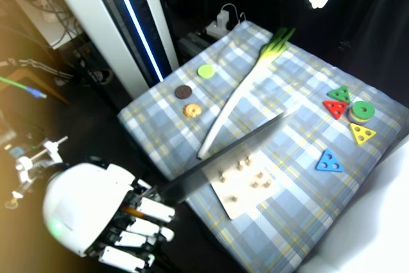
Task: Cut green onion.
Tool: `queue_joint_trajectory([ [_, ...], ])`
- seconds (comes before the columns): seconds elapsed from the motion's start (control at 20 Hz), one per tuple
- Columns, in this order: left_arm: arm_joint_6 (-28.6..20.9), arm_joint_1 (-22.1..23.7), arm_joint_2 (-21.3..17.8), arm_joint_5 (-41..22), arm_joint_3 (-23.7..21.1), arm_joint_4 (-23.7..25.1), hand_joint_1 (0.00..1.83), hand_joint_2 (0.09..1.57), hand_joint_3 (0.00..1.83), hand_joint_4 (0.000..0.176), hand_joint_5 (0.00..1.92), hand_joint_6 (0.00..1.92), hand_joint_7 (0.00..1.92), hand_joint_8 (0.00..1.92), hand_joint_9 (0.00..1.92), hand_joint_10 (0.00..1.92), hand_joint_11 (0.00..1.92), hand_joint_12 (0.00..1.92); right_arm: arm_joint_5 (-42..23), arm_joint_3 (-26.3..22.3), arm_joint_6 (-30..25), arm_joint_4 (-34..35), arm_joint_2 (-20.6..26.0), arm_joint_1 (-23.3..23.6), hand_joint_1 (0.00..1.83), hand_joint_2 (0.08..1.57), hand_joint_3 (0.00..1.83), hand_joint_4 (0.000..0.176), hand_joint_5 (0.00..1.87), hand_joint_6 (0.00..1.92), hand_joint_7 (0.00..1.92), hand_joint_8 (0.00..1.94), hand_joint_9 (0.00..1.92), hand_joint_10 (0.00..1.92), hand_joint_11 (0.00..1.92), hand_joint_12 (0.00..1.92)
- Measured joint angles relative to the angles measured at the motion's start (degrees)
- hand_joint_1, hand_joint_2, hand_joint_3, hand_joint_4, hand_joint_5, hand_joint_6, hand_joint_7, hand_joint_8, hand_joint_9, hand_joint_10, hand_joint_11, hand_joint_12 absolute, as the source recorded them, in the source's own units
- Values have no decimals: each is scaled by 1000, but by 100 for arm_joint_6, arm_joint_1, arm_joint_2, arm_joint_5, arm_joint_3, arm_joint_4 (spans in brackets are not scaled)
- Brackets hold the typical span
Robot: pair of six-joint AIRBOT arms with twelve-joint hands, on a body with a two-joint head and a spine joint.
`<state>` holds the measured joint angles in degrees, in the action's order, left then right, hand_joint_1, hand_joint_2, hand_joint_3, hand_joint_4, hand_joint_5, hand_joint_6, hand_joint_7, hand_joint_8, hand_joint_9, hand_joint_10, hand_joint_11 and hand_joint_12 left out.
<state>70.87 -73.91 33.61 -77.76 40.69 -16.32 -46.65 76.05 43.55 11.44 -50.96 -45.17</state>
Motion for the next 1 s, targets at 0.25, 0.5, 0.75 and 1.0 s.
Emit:
queue_joint_trajectory([
  [0.25, -7, 0, 50, 13, 2, -2, 481, 1392, 0, 39, 506, 2, 427, 1, 453, 0, 0, 939, 63, 0, 175, -9, -44, 107, 411, 1390, 8, 172, 835, 1921, 1019, 1941, 1089, 1921, 979, 1921],
  [0.5, -17, 0, 50, 15, 13, 0, 513, 1379, 0, 46, 516, 6, 460, 6, 488, 7, 1, 932, 129, -2, 286, -57, -68, 208, 337, 1447, 3, 76, 1044, 1921, 1304, 1941, 1407, 1921, 1432, 1921],
  [0.75, -20, 0, 50, 20, 37, 59, 395, 1397, 6, 48, 480, 3, 466, 3, 490, 6, 19, 889, -17, -74, 396, -52, -44, 393, 324, 1450, 0, 117, 1041, 1921, 1175, 1941, 1313, 1921, 1385, 1921],
  [1.0, -22, 7, 52, 28, 37, 76, 415, 1394, 2, 46, 478, 0, 486, 3, 489, 0, 9, 897, -142, -146, 444, -122, 90, 546, 320, 1456, 0, 163, 1024, 1921, 1173, 1941, 1310, 1921, 1352, 1921],
])
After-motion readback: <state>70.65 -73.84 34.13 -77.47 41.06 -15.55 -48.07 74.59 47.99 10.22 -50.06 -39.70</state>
